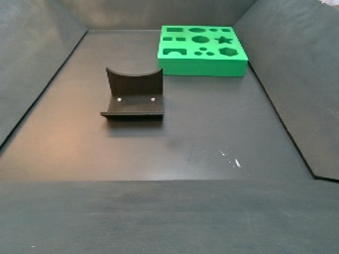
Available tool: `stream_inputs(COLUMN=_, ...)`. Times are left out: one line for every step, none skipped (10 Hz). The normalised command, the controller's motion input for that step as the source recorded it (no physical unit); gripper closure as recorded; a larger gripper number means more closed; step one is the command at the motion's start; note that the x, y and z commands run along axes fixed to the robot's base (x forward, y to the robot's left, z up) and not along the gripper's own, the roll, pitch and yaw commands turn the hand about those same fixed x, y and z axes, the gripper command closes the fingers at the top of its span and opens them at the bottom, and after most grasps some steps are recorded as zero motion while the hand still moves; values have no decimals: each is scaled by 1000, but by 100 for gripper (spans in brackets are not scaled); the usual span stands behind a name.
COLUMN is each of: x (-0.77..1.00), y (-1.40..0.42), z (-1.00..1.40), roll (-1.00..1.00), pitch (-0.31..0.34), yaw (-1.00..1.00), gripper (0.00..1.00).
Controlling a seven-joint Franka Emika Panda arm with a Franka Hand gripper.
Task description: Insert the 3 prong object.
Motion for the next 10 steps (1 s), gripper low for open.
stream_inputs(x=-34, y=217, z=-626, roll=81, pitch=-84, yaw=-77, gripper=100)
stream_inputs(x=-260, y=566, z=-900, roll=0, pitch=-131, yaw=-71, gripper=100)
stream_inputs(x=-246, y=734, z=-800, roll=-51, pitch=-164, yaw=-34, gripper=100)
stream_inputs(x=-260, y=734, z=-717, roll=-130, pitch=-173, yaw=-60, gripper=100)
stream_inputs(x=-443, y=494, z=-717, roll=-170, pitch=-156, yaw=-274, gripper=100)
stream_inputs(x=-566, y=94, z=-806, roll=-109, pitch=-131, yaw=-700, gripper=100)
stream_inputs(x=-269, y=0, z=-883, roll=-10, pitch=-76, yaw=-960, gripper=100)
stream_inputs(x=-217, y=0, z=-851, roll=0, pitch=-64, yaw=-997, gripper=100)
stream_inputs(x=-129, y=0, z=-697, roll=0, pitch=-49, yaw=-1000, gripper=100)
stream_inputs(x=0, y=163, z=-166, roll=-180, pitch=-96, yaw=-634, gripper=100)
